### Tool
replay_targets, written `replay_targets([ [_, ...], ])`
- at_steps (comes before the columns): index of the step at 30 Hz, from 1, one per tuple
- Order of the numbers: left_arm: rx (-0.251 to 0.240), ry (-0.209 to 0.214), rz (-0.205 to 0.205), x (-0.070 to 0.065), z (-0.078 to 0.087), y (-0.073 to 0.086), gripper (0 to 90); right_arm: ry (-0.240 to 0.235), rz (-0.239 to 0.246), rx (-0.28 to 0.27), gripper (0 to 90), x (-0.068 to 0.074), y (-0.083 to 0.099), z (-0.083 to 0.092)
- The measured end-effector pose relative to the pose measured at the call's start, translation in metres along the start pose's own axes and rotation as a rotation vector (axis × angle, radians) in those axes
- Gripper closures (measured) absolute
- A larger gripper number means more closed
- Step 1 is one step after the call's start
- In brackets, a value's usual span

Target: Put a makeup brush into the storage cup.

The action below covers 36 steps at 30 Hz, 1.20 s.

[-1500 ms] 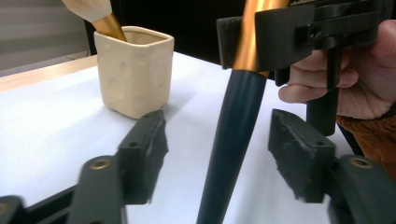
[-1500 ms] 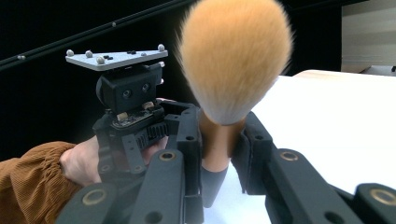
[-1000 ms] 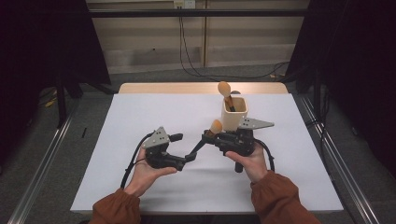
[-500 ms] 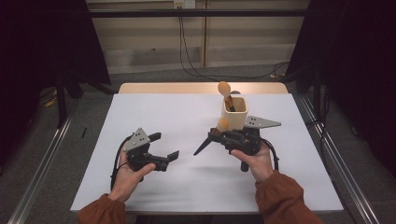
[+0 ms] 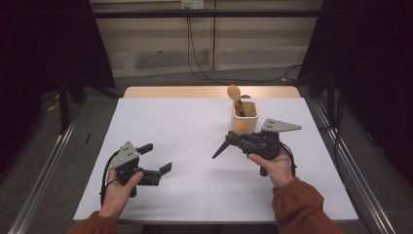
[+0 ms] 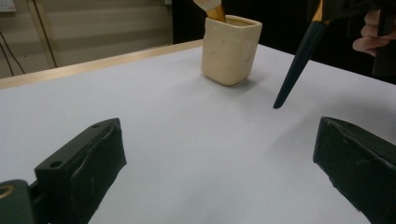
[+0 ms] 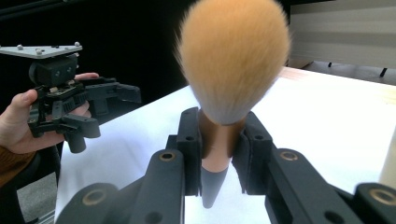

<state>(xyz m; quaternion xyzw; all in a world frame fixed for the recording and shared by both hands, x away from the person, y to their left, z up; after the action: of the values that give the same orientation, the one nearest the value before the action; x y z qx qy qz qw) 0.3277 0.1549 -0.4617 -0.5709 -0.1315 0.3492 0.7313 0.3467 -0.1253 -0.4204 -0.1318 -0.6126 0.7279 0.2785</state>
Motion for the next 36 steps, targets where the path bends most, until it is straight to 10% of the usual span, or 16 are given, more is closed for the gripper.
replay_targets([
  [36, -0.069, -0.086, 0.042, 0.023, 0.033, 0.016, 2.7, 0.167, 0.014, 0.029, 74.3, -0.06, -0.034, 0.035],
])
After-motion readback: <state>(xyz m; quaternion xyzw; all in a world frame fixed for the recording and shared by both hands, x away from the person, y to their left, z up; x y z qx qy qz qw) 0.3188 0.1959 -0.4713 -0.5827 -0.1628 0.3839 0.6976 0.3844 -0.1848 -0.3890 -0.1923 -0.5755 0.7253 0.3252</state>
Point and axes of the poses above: each handheld gripper's, and its own axes: z roughly backward along the jaws, y roughly out of its underside, x roughly to its left, the point moved 8 cm from there along -z, roughly forward along the jaws, and after that the axes turned 7 degrees about z, right-handed, at the moved point
